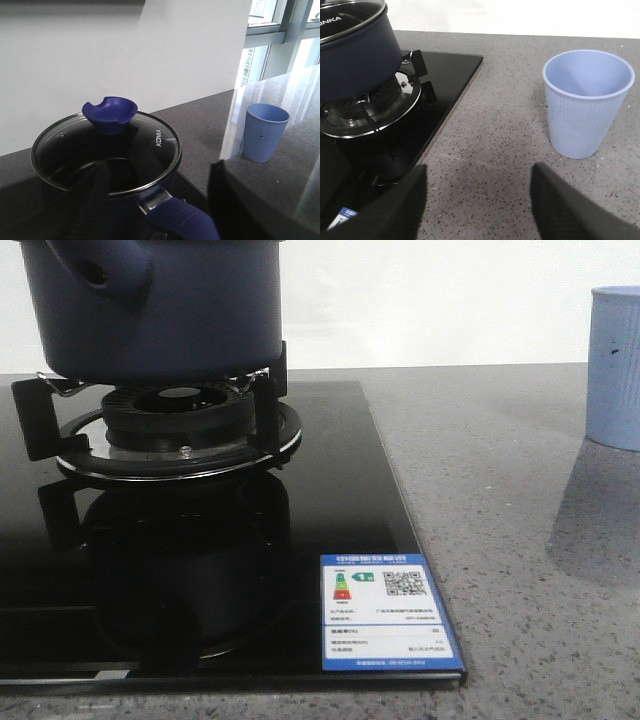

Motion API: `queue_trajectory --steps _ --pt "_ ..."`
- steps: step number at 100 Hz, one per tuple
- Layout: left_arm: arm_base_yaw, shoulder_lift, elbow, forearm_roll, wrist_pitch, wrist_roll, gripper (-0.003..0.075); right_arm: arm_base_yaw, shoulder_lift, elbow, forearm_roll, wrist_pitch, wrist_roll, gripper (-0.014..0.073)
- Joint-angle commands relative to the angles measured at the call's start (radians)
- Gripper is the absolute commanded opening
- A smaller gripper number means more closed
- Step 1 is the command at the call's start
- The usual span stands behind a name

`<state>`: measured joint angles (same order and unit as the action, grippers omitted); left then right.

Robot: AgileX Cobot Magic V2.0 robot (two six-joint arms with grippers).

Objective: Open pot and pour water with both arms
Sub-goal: 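Move the left gripper down onto the blue knob of the pot lid, then close the left gripper on the lid knob and lift the lid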

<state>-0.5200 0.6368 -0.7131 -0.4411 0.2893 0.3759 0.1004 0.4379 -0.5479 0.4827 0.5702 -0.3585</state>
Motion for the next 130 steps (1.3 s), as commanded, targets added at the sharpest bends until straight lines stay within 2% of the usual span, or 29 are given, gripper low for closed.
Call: queue_trajectory --steps 1,19,41,130 --pt "-0.025 0.048 -0.036 -0.021 -0.132 0.0 0.0594 0.003 0.013 -0.038 0.026 -0.066 -0.018 0.0474" --pt "-0.027 0.166 -0.036 -0.019 -0.248 0.0 0.0547 0.003 0.013 -0.038 0.029 -0.06 -0.018 0.0474" --pt "-0.027 0.299 -0.036 -0.019 -0.416 0.0 0.0563 0.003 0.013 -0.038 0.029 -0.026 -0.018 0.0474" --pt "-0.022 0.641 -0.259 -0.009 -0.463 0.0 0.0562 0.003 0.013 -0.038 0.029 -0.008 -0.018 0.0474"
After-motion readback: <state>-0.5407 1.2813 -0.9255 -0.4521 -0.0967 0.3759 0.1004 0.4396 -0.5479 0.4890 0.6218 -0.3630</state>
